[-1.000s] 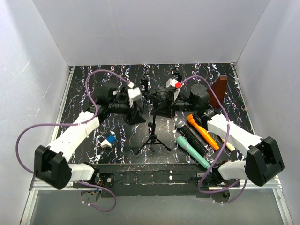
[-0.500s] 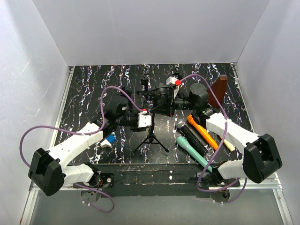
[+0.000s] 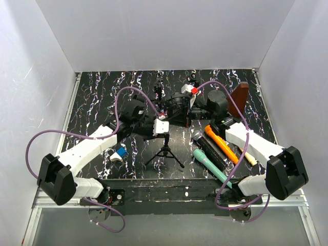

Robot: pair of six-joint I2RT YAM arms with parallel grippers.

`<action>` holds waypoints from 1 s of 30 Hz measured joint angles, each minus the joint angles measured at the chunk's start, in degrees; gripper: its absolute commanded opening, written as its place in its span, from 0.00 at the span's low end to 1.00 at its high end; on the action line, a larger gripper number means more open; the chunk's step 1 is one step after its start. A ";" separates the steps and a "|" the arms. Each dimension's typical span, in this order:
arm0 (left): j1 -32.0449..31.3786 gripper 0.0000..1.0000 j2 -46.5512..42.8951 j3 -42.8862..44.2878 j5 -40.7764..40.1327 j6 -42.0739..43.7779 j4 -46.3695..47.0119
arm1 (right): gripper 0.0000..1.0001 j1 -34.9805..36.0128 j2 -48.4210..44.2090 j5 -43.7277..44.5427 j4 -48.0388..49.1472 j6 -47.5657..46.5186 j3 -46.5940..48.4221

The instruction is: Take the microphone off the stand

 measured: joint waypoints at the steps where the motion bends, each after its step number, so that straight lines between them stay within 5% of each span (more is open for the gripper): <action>1: 0.24 0.00 0.83 1.31 0.61 -1.70 -1.40 | 0.01 0.00 0.04 -0.50 -0.55 -0.50 0.26; 7: 3.02 0.00 5.49 6.78 7.06 -15.69 -7.76 | 0.01 -0.20 0.98 -2.45 -5.05 -3.52 2.91; 16: 10.88 0.00 18.47 17.88 21.31 -23.26 -19.74 | 0.01 -0.57 1.81 -4.11 -7.65 -9.92 4.85; 23: 11.41 0.00 19.02 17.92 22.49 -29.05 -20.63 | 0.01 0.44 2.49 -5.55 -7.19 -11.87 4.83; 24: 11.47 0.04 18.91 17.81 22.58 -30.51 -20.15 | 0.01 0.44 2.49 -5.60 -6.99 -11.78 4.83; 25: 11.65 0.20 18.86 17.51 22.77 -31.87 -19.56 | 0.01 0.50 2.49 -5.62 -6.84 -11.87 4.79; 27: 11.85 0.36 18.86 16.74 23.32 -34.36 -18.64 | 0.01 0.55 2.45 -5.70 -7.02 -12.48 4.70; 30: 12.04 0.47 18.34 16.09 22.32 -36.79 -17.57 | 0.01 0.85 2.25 -5.62 -8.24 -15.08 4.70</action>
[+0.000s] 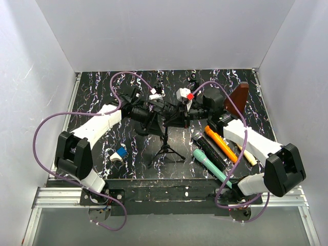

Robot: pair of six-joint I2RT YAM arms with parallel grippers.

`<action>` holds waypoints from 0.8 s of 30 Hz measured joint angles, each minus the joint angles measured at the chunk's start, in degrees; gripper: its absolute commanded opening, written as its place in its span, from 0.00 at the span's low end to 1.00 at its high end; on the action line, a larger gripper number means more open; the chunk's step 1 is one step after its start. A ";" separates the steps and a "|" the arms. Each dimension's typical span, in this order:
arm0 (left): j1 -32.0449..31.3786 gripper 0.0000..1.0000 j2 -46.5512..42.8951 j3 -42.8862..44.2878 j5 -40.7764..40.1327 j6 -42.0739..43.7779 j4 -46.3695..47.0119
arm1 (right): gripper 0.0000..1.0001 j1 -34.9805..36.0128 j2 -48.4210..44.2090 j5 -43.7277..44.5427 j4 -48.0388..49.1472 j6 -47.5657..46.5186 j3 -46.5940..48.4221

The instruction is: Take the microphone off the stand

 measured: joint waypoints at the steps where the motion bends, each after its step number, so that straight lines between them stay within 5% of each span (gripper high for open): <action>1: 0.00 0.50 -0.55 0.00 -0.70 -0.59 0.61 | 0.01 0.09 -0.17 0.04 -0.59 -1.27 -0.11; 6: 0.28 0.62 -6.64 0.15 -5.68 -3.08 4.90 | 0.01 0.28 -1.86 1.07 -1.53 -7.06 -1.70; 9: 0.33 0.70 -9.35 2.40 -7.76 -2.27 4.52 | 0.28 0.28 -1.97 1.44 -3.17 -10.58 -1.84; 12: 0.39 0.75 -10.58 4.68 -10.54 -0.55 3.21 | 0.70 0.35 -2.03 1.44 -8.33 -14.58 -1.03; 13: 0.44 0.78 -11.19 4.90 -11.96 0.15 2.64 | 0.78 0.33 -2.29 1.62 -10.80 -16.26 -0.66; 24: 2.29 0.98 -18.10 5.42 -31.21 3.32 -2.80 | 0.87 -6.71 -17.51 9.62 -39.63 -24.74 -0.07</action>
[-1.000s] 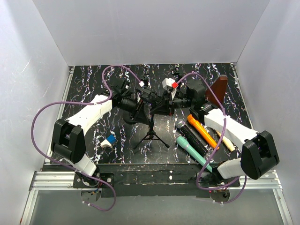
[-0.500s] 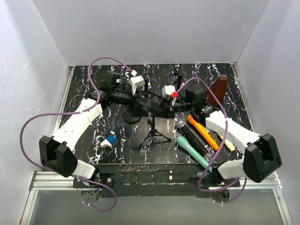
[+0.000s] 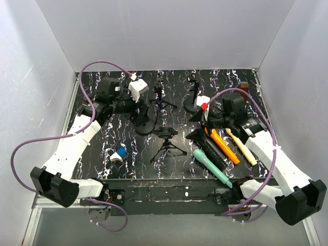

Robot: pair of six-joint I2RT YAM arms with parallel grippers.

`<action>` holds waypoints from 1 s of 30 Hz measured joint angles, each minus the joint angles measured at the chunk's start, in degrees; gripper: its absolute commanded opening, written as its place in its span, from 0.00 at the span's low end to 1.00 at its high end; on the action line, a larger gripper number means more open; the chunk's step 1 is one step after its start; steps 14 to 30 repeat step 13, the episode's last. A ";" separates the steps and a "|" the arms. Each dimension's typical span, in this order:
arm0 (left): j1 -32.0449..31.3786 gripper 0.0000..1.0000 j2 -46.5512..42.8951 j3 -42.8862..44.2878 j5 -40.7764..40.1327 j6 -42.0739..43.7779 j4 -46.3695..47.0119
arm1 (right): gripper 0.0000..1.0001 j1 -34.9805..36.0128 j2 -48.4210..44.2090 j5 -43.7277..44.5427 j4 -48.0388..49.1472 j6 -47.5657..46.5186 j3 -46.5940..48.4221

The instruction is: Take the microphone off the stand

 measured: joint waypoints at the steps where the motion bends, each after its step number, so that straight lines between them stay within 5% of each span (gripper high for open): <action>1: 0.31 0.98 -0.20 0.31 -1.18 -0.17 0.02 | 0.87 -0.48 -0.02 1.92 -2.89 1.40 1.29; 7: 7.65 0.98 -1.31 2.23 -9.22 -3.63 3.98 | 0.91 -1.81 6.21 22.93 -16.04 16.83 16.04; 13: 16.59 0.98 -1.55 1.36 -18.25 -7.82 9.46 | 0.93 -2.23 9.49 46.10 -16.98 27.69 23.91; 30: 16.59 0.98 -1.55 1.36 -18.25 -7.82 9.46 | 0.93 -2.23 9.49 46.10 -16.98 27.69 23.91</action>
